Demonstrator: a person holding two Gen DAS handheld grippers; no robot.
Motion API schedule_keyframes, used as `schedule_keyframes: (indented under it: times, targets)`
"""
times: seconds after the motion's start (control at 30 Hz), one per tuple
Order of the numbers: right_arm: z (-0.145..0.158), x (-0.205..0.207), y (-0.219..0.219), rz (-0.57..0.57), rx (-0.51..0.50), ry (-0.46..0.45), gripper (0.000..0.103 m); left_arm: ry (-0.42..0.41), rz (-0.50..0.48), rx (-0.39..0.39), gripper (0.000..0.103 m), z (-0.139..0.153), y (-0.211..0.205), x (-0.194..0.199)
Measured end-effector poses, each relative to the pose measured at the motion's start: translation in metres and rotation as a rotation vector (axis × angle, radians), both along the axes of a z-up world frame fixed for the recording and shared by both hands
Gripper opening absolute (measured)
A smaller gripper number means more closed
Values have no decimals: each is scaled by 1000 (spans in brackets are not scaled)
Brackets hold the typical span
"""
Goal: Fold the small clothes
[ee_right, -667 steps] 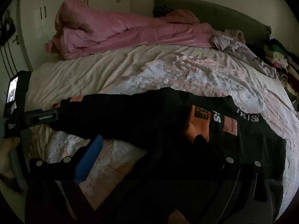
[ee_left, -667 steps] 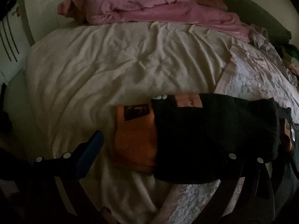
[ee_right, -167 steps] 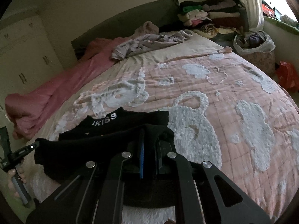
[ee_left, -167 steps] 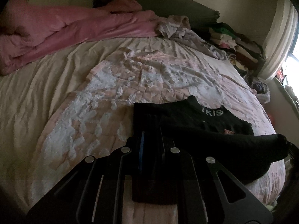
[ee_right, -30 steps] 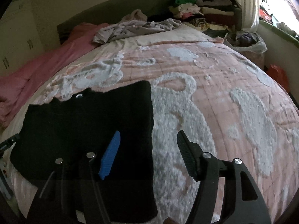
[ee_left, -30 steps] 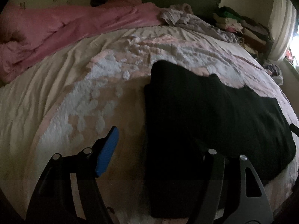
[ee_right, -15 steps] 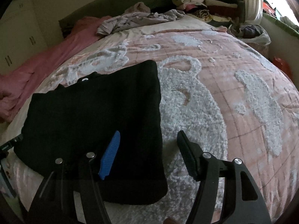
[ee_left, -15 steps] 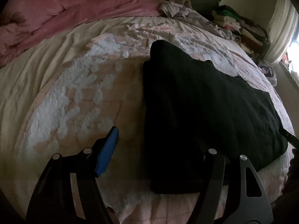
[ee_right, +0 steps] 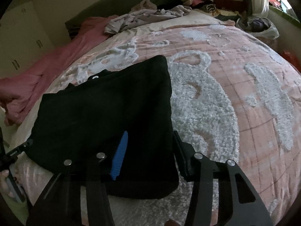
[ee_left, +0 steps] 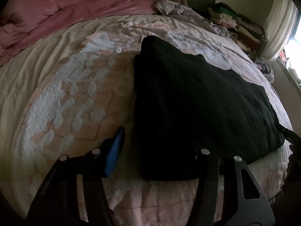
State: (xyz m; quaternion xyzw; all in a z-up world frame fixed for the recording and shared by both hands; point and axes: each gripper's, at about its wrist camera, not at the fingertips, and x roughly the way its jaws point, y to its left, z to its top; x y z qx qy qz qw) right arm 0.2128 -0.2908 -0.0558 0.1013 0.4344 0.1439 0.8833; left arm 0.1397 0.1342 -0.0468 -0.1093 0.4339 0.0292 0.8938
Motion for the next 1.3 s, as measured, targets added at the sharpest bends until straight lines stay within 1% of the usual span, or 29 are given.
schedule_keyframes:
  times: [0.07, 0.1, 0.13, 0.17, 0.23, 0.3, 0.37, 0.43, 0.5, 0.57, 0.6, 0.67, 0.77, 0.8, 0.87, 0.97, 1.0, 1.03, 1.13, 1.3]
  targets:
    - [-1, 1, -1, 3, 12, 5, 42, -1, -11, -19, 33, 0, 0, -1]
    - [-1, 1, -1, 9, 20, 5, 40, -3, -19, -22, 30, 1, -2, -2]
    - [0, 1, 0, 16, 26, 5, 34, -4, -22, -15, 25, 2, -5, -2]
    - [1, 0, 0, 22, 32, 3, 32, -6, -29, -12, 19, 2, -7, -3]
    - [3, -2, 1, 27, 35, -8, 19, -9, -33, -14, 16, 3, -10, -6]
    - [8, -6, 2, 32, 31, -25, 13, -13, -33, -11, 13, 3, -11, -8]
    - [13, -11, 2, 30, 23, -47, 12, -19, -37, -9, 11, 7, -11, -12]
    - [20, -16, -1, 23, 32, -65, 11, -26, -41, -24, 11, 11, -9, -17]
    - [21, -19, -1, 15, 10, -66, 11, -21, -46, -42, 11, 13, -7, -21]
    - [15, -18, 1, 12, -20, -46, 12, -4, -49, -44, 11, 7, -5, -22]
    - [11, -16, 2, 7, -33, -34, 13, 7, -48, -48, 11, 4, -4, -21]
    - [6, -14, 2, -9, -50, -23, 19, 23, -44, -55, 12, -2, -3, -19]
    - [6, -15, -2, -36, -74, -25, 32, 20, -44, -41, 14, -1, -5, -19]
    - [7, -15, -2, -41, -80, -28, 38, 20, -41, -35, 15, 1, -6, -20]
    - [9, -17, -2, -43, -85, -35, 39, 18, -39, -24, 18, 2, -6, -22]
    - [13, -21, 0, -46, -93, -49, 44, 20, -31, -24, 20, 3, -4, -24]
    - [14, -22, -1, -49, -91, -54, 52, 19, -31, -20, 20, 4, -4, -25]
    - [16, -24, -2, -56, -88, -61, 61, 18, -30, -15, 21, 5, -5, -26]
    - [23, -29, -5, -70, -71, -84, 70, 16, -30, -2, 21, 8, -6, -29]
    - [30, -38, -9, -80, -46, -107, 78, 7, -27, 17, 21, 14, -8, -34]
